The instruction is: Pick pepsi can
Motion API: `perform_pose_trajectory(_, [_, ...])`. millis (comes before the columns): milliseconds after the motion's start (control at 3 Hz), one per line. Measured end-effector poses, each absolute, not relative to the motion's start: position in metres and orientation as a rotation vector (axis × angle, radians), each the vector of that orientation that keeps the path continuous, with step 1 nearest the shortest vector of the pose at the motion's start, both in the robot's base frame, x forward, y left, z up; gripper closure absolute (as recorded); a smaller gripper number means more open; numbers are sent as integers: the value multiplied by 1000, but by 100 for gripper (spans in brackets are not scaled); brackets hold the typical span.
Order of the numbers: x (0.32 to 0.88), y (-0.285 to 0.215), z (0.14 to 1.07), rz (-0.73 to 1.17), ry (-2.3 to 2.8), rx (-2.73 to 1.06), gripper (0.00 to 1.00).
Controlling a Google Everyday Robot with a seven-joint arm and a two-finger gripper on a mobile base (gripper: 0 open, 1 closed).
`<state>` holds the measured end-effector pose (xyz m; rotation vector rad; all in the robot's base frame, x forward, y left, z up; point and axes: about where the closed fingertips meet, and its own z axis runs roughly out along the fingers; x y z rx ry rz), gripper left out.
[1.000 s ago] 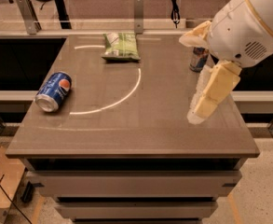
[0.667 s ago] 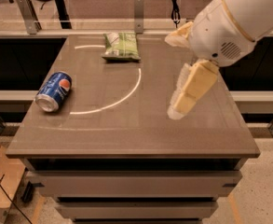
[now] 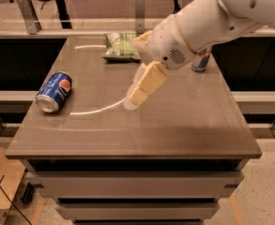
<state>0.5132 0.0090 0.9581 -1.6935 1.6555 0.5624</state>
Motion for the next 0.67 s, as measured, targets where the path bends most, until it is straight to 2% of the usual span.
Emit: perform_pose_trajectory(667, [549,79,921,754,1578,-1652,0])
